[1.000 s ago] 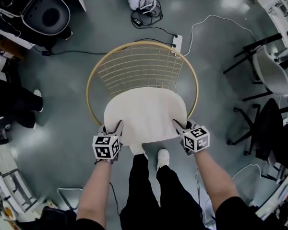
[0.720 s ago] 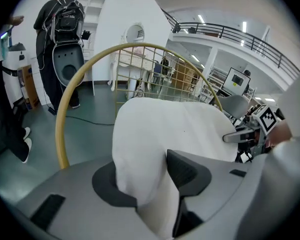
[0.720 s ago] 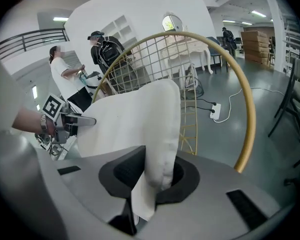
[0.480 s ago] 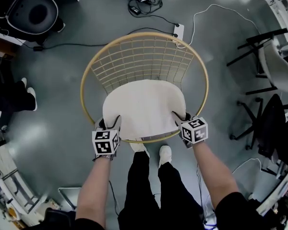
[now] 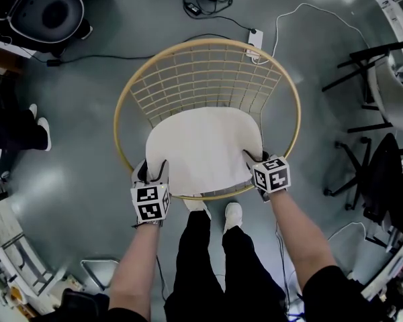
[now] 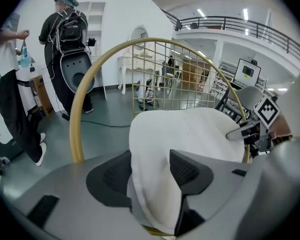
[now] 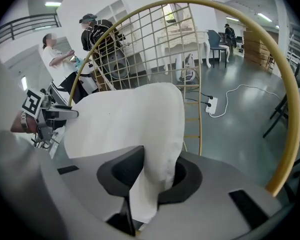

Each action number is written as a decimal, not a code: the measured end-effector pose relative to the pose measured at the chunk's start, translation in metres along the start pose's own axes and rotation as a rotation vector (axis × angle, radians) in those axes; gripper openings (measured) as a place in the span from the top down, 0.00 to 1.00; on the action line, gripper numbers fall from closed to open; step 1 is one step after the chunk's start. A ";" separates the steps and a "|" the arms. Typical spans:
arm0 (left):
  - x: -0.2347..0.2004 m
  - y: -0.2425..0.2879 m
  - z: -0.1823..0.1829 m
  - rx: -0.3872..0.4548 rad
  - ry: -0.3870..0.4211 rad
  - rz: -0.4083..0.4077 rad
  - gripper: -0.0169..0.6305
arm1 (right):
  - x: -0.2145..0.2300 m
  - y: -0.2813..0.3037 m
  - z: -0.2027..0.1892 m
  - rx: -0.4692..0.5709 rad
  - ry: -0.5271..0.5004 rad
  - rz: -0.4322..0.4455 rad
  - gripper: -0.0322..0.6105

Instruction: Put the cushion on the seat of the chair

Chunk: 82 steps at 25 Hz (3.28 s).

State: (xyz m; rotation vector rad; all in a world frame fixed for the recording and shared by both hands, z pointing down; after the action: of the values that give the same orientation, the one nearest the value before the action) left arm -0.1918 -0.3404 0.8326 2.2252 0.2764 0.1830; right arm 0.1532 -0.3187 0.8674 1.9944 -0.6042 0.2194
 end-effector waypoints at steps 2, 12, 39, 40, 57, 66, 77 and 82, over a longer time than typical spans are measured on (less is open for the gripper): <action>-0.002 -0.003 0.000 0.016 0.010 0.021 0.61 | 0.001 0.002 0.000 -0.010 0.008 -0.018 0.79; 0.011 -0.013 0.011 0.061 0.011 -0.029 0.62 | 0.002 -0.003 -0.003 0.000 0.009 -0.032 0.73; 0.088 -0.276 0.099 0.338 -0.052 -0.137 0.95 | -0.152 -0.230 0.094 0.360 -0.275 0.243 0.93; 0.093 -0.294 0.102 0.359 -0.048 -0.135 0.95 | -0.163 -0.247 0.095 0.375 -0.292 0.256 0.93; 0.142 -0.490 0.054 0.531 -0.050 -0.134 0.95 | -0.278 -0.404 0.037 0.472 -0.472 0.353 0.93; 0.113 -0.540 -0.025 0.497 -0.015 -0.212 0.95 | -0.356 -0.411 -0.042 0.486 -0.424 0.301 0.93; 0.088 -0.589 -0.102 0.499 0.022 -0.317 0.95 | -0.441 -0.437 -0.134 0.530 -0.408 0.220 0.93; 0.085 -0.597 -0.101 0.514 0.046 -0.348 0.95 | -0.455 -0.443 -0.143 0.543 -0.416 0.191 0.93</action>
State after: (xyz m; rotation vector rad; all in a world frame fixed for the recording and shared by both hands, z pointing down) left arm -0.2130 0.1177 0.4285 2.6289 0.8033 -0.0338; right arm -0.0003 0.1184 0.4100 2.5328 -1.0931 0.0847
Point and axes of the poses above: the fingertips, and each gripper's own axes: y forward along the fingers, x to its right, z out of its top, the point moved 8 cm from there along -y, backward along the fingers, and after that the axes turned 10 degrees about z, right-handed, at the moved point
